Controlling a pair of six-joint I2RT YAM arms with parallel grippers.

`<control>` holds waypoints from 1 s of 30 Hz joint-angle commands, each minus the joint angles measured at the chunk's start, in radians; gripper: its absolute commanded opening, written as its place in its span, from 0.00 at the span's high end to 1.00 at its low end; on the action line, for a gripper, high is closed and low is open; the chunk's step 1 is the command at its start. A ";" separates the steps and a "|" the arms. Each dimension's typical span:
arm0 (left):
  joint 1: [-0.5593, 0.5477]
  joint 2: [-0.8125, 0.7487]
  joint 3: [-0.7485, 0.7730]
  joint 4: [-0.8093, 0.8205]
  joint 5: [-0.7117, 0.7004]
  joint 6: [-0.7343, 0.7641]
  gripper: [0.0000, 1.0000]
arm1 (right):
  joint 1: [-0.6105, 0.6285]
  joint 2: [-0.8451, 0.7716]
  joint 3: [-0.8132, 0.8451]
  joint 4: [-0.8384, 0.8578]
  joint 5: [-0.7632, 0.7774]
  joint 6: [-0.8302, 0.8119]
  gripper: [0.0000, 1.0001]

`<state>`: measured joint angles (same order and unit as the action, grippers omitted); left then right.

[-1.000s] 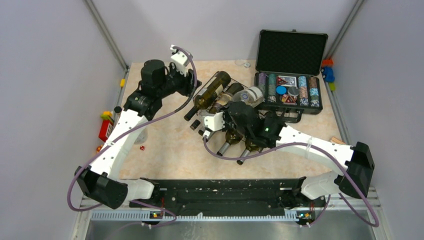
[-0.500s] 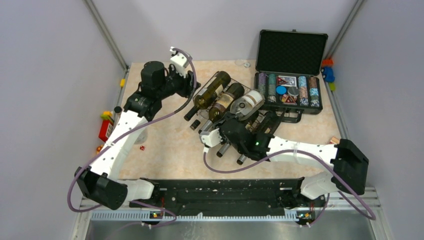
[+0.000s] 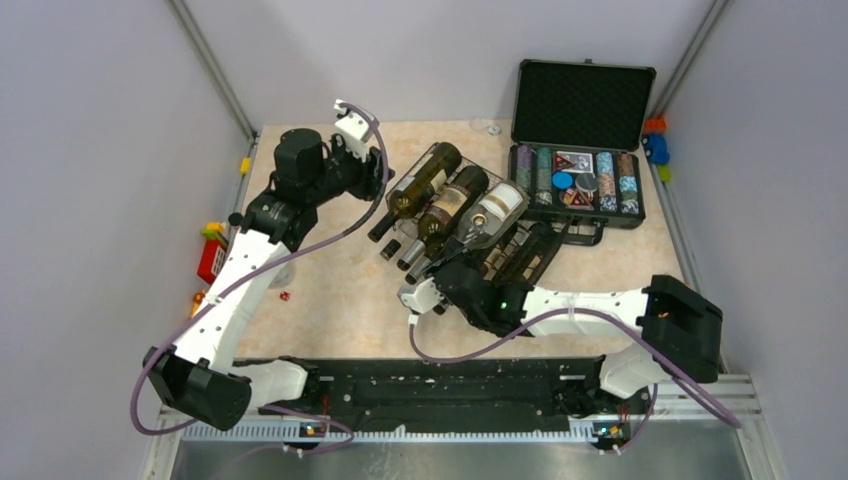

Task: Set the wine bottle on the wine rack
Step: Place the wine bottle in the wine rack.

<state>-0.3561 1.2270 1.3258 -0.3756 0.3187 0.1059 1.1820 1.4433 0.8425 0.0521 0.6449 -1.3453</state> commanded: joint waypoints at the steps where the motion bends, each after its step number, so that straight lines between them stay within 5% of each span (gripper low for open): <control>1: 0.005 -0.028 -0.004 0.014 -0.010 0.014 0.51 | 0.029 0.022 -0.031 0.140 0.069 -0.075 1.00; 10: 0.005 -0.036 -0.002 -0.004 -0.013 0.024 0.50 | 0.030 0.070 -0.054 0.175 0.101 -0.072 0.91; 30: 0.006 -0.070 -0.003 -0.027 -0.047 0.051 0.49 | 0.040 0.043 -0.089 0.177 0.120 -0.064 0.48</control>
<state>-0.3550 1.1858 1.3197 -0.4145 0.2886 0.1482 1.2022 1.5139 0.7635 0.2161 0.7479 -1.4178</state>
